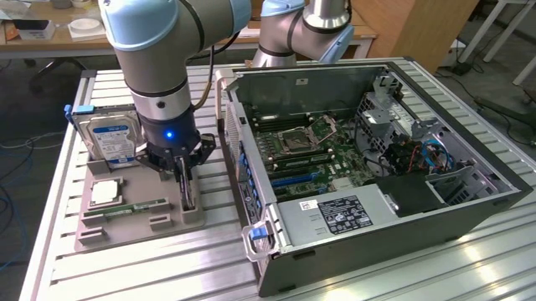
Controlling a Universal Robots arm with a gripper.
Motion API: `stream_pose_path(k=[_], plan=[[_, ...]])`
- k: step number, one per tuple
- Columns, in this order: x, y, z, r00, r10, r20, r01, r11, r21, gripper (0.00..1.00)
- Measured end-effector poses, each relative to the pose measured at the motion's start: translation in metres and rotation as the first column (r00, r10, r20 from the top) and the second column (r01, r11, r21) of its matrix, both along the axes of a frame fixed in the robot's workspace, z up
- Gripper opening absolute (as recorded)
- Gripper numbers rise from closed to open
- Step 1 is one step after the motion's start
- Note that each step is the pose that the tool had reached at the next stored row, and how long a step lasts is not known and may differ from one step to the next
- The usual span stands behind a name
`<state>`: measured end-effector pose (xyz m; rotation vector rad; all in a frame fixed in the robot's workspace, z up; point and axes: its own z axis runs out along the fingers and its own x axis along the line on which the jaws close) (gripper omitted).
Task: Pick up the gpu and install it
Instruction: 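Pick up the gpu and move the gpu toward the slot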
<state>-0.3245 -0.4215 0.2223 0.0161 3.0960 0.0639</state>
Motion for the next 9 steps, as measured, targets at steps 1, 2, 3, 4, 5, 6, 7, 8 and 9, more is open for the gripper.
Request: stream_pose_path(k=[1,2,3,4,5,6,7,8,9], plan=[[0.000,0.0000,0.0000,1.0000,0.000,0.0000,0.000,1.0000,0.0000,0.26],[0.000,0.0000,0.0000,1.0000,0.000,0.0000,0.000,1.0000,0.0000,0.26],[0.000,0.0000,0.0003,1.0000,0.000,0.0002,0.000,1.0000,0.0004,0.26],[0.000,0.0000,0.0020,1.0000,0.000,0.0003,0.000,1.0000,0.0013,0.26],[0.000,0.0000,0.0044,1.0000,0.000,0.0001,0.000,1.0000,0.0028,0.26],[0.000,0.0000,0.0076,1.0000,0.000,0.0002,0.000,1.0000,0.0035,0.26],[0.000,0.0000,0.0111,1.0000,0.000,0.0001,0.000,1.0000,0.0037,0.26],[0.000,0.0000,0.0146,1.0000,0.000,0.0000,0.000,1.0000,0.0037,0.26],[0.000,0.0000,0.0176,1.0000,0.000,0.0000,0.000,1.0000,0.0038,0.26]])
